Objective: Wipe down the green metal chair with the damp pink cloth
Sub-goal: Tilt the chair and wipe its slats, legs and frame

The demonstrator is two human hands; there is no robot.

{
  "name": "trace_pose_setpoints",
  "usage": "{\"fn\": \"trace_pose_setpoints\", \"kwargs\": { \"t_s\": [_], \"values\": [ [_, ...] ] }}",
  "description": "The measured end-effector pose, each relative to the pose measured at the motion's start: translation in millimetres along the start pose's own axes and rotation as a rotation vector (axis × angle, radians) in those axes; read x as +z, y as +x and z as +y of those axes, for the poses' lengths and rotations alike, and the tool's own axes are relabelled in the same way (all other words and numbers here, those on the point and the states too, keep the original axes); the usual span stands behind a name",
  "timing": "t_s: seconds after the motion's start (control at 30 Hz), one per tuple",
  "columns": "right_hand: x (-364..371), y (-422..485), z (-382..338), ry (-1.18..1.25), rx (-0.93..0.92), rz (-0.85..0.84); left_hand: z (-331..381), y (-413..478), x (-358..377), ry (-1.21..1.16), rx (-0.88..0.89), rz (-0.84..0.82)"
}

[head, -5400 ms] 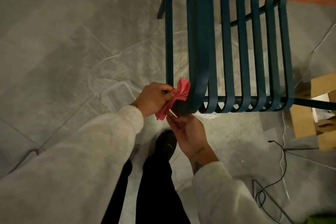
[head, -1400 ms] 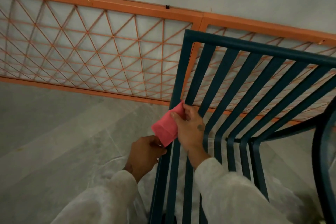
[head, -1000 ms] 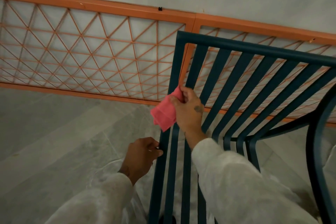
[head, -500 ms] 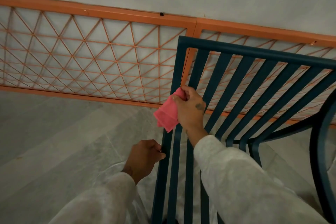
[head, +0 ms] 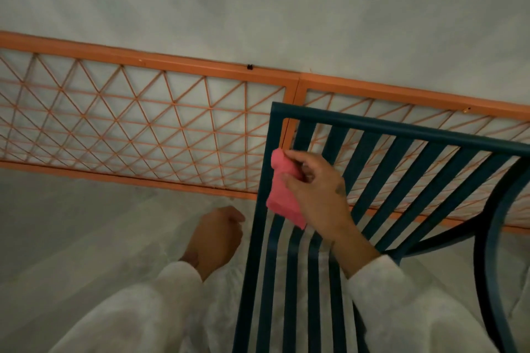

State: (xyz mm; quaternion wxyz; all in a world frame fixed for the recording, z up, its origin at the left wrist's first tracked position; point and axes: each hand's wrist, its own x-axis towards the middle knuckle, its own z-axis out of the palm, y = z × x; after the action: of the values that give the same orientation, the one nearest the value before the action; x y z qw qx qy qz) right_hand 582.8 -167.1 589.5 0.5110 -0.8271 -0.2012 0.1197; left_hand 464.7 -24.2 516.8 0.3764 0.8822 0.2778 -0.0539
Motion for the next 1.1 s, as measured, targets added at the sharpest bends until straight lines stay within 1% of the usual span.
{"fn": "trace_pose_setpoints", "kwargs": {
  "t_s": [0.07, 0.17, 0.23, 0.3, 0.33, 0.37, 0.4, 0.53, 0.6, 0.63, 0.77, 0.87, 0.9, 0.93, 1.0, 1.07, 1.1],
  "values": [
    [-17, 23, -32, -0.030, -0.160, 0.079, 29, 14, -19, -0.106, 0.044, 0.108],
    [-25, 59, -59, -0.128, -0.327, 0.180, 75, 34, -48, -0.220, 0.143, 0.236],
    [-17, 83, -61, -0.334, -0.428, 0.182, 102, 46, -65, -0.216, 0.222, 0.304],
    [-7, 93, -52, -0.646, -0.449, 0.110, 122, 57, -77, -0.153, 0.290, 0.302],
    [-5, 91, -47, -0.738, -0.410, 0.055, 129, 61, -81, -0.105, 0.315, 0.276],
    [-6, 87, -46, -0.786, -0.359, 0.002, 134, 64, -83, -0.058, 0.333, 0.248],
    [-8, 83, -42, -0.809, -0.320, -0.016, 137, 66, -85, -0.013, 0.346, 0.225],
    [-41, 82, -31, -0.876, -0.250, 0.025, 143, 70, -88, 0.147, 0.341, 0.210],
    [-68, 79, -15, -0.862, -0.195, 0.031, 146, 70, -91, 0.184, 0.337, 0.197],
    [-85, 75, -8, -0.848, -0.166, 0.067, 147, 70, -93, 0.196, 0.337, 0.191],
    [-163, 64, 24, -0.936, 0.091, 0.173, 157, 66, -97, 0.278, 0.352, 0.187],
    [-210, 68, 40, -0.839, 0.343, 0.226, 166, 69, -102, 0.354, 0.330, 0.164],
    [-217, 70, 36, -0.812, 0.402, 0.225, 169, 71, -105, 0.357, 0.315, 0.150],
    [-218, 71, 38, -0.837, 0.431, 0.207, 171, 72, -108, 0.356, 0.301, 0.138],
    [-202, 73, 35, -0.919, 0.407, 0.197, 174, 73, -112, 0.358, 0.280, 0.127],
    [-165, 73, 30, -0.973, 0.263, 0.207, 177, 74, -113, 0.366, 0.270, 0.119],
    [-140, 74, 22, -0.960, 0.181, 0.203, 178, 75, -114, 0.374, 0.271, 0.115]
  ]
}}
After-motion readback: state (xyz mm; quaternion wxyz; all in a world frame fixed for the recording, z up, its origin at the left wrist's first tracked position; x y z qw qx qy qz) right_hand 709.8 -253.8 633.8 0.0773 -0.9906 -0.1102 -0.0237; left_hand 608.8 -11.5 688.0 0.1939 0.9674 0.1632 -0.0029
